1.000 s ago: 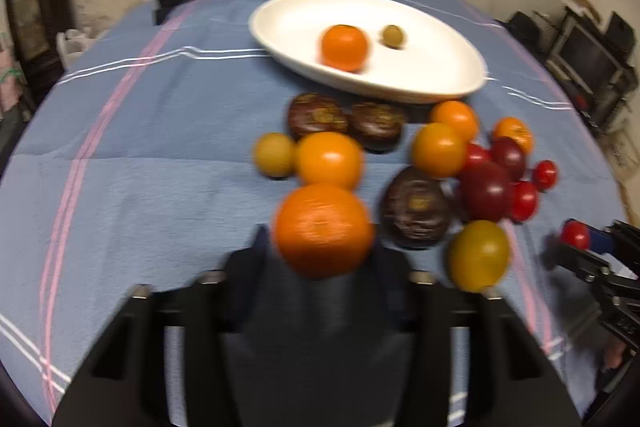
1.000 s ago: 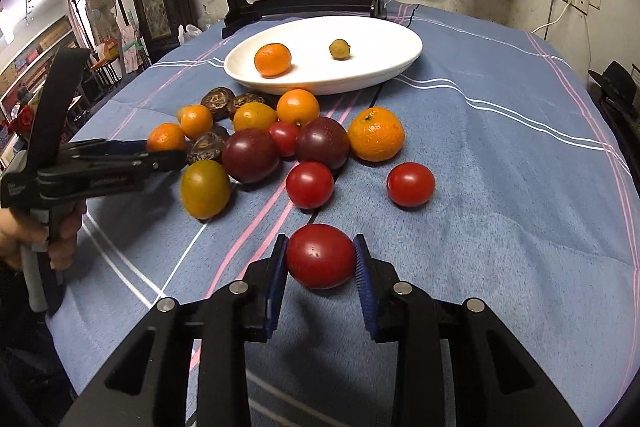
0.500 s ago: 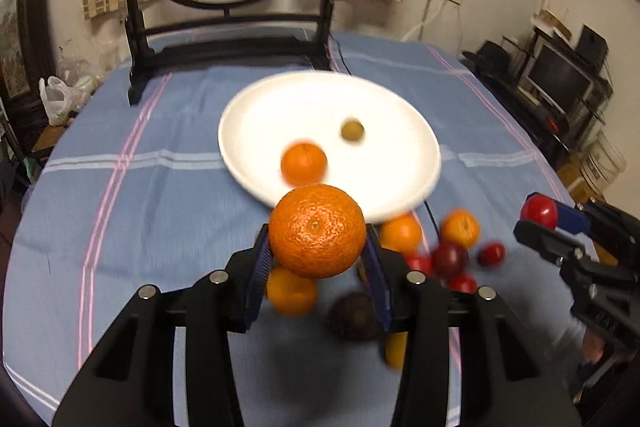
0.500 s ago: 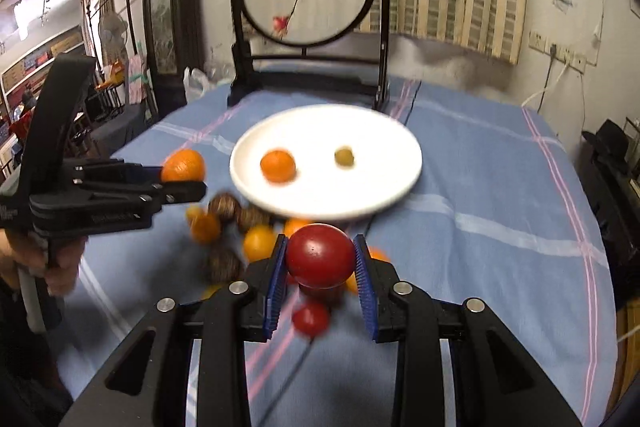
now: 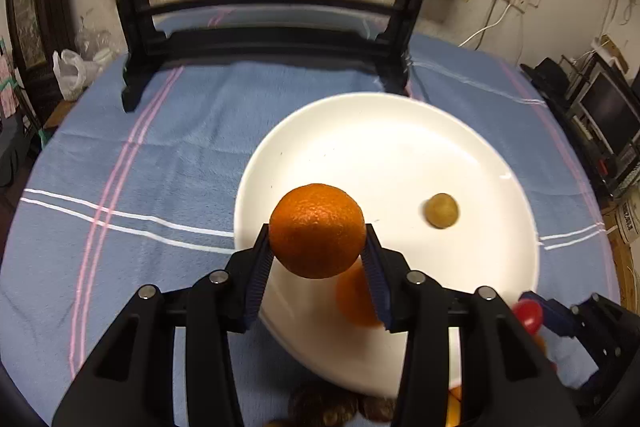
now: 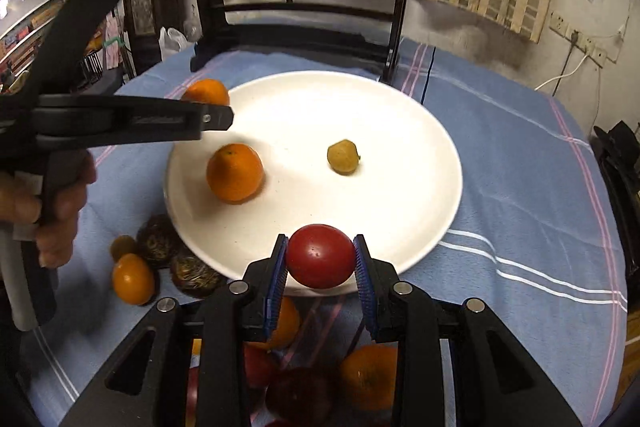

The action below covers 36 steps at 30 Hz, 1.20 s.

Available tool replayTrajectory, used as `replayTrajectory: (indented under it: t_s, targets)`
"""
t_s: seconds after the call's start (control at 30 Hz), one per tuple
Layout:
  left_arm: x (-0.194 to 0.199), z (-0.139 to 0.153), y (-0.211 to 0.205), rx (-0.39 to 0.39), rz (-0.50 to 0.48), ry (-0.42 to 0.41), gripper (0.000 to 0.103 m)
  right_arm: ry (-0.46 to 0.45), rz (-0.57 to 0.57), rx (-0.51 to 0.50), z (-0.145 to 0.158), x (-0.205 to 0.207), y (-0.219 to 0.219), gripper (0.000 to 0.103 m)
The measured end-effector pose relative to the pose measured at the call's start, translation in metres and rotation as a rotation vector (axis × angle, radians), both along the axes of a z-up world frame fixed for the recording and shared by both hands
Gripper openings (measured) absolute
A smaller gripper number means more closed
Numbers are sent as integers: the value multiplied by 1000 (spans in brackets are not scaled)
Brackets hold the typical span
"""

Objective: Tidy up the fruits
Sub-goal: 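Lower the mandarin and red tomato onto the white plate and open both grippers, then grasp the yellow-green tomato with the left gripper while the right gripper grasps a red tomato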

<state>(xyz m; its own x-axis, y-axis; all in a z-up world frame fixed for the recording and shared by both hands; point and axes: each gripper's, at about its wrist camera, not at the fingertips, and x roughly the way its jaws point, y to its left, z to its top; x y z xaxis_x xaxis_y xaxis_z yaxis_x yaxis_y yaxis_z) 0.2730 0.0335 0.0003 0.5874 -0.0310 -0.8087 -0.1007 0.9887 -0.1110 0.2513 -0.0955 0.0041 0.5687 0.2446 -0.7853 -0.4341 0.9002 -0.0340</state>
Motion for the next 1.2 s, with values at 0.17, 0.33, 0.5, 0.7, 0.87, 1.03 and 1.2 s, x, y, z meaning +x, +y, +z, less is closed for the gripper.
replayTrajectory:
  t_s: [0.17, 0.33, 0.5, 0.7, 0.87, 1.03, 1.2]
  targets:
    - [6, -11, -3, 7, 10, 7, 64, 21, -12, 11, -6, 7, -1, 45]
    - [-19, 11, -11, 43, -11, -73, 80, 2, -20, 52, 3, -11, -11, 47]
    - [-64, 25, -19, 36, -30, -108, 85, -22, -62, 103, 15, -38, -40, 57]
    - [-120, 16, -42, 36, -101, -89, 86, -29, -99, 121, 18, -64, -68, 59]
    - [-163, 6, -55, -3, -120, -67, 86, -42, -137, 159, 17, -73, -90, 60]
    - [-193, -16, -73, -5, -133, -14, 86, -17, -185, 230, 4, -71, -114, 61]
    - [-210, -32, -87, 1, -147, 27, 86, -72, -176, 182, 9, -77, -114, 61]
